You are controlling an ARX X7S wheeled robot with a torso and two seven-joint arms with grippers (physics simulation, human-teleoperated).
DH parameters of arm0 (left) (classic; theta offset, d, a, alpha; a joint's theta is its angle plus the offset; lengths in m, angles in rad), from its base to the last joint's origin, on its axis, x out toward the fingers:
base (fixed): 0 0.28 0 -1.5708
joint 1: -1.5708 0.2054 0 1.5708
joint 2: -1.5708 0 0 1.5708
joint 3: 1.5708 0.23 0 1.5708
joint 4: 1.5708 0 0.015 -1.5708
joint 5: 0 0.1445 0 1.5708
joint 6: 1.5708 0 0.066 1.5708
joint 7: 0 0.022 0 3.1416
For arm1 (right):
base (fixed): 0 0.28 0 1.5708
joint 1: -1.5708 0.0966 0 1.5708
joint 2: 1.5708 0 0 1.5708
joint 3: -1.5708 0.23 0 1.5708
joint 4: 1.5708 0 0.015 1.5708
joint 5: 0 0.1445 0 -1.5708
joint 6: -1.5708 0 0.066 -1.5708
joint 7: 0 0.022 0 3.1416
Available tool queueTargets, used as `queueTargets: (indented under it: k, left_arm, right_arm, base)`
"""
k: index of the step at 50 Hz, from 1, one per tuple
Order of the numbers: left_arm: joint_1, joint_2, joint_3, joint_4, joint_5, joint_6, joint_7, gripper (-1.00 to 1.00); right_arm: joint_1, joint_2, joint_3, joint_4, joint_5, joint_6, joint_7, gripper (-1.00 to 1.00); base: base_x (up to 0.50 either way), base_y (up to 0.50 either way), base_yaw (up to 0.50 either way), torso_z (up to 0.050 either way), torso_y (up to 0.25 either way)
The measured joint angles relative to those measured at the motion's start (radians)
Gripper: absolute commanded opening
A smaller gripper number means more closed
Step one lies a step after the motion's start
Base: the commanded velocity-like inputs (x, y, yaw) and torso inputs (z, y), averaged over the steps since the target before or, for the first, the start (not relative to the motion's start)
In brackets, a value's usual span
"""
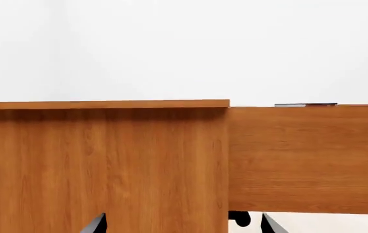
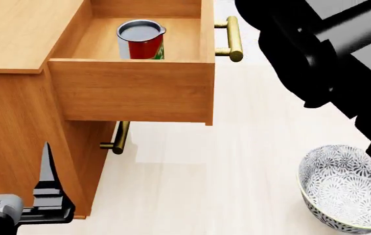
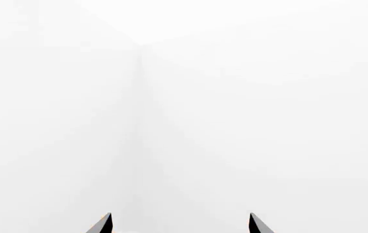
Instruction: Put the ketchup in the top drawer of the cabinet.
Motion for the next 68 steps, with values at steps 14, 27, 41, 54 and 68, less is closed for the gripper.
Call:
queueTargets:
  k: [14, 27, 41, 54, 68]
  left_arm:
    - [0.004, -0.007, 0.007, 0.033, 0.007, -0.009, -0.011, 1.00]
    - [0.013, -0.016, 0.010, 0.070, 0.007, -0.020, -0.022, 1.00]
    - [0.031, -0.027, 0.013, 0.107, 0.007, -0.023, -0.031, 1.00]
    - [0.050, -0.039, 0.009, 0.146, 0.001, -0.025, -0.040, 1.00]
    - [0.074, -0.053, 0.005, 0.192, -0.003, -0.026, -0.050, 1.00]
  right_arm:
    - [0.000, 0.174, -0.011, -0.298, -0.078, -0.078, 0.156, 1.00]
    - [-0.018, 0.329, -0.022, -0.560, -0.179, -0.143, 0.296, 1.00]
    - [-0.067, 0.479, -0.038, -0.800, -0.302, -0.203, 0.439, 1.00]
    - [-0.105, 0.578, -0.054, -0.968, -0.432, -0.222, 0.575, 1.00]
    - [-0.138, 0.652, -0.066, -1.099, -0.554, -0.220, 0.691, 1.00]
  base:
    - [0.00, 0.00, 0.00, 0.000, 0.000]
    - [0.00, 0.00, 0.00, 0.000, 0.000]
    - [0.00, 0.00, 0.00, 0.000, 0.000]
    - [0.00, 0.00, 0.00, 0.000, 0.000]
    - [0.00, 0.00, 0.00, 0.000, 0.000]
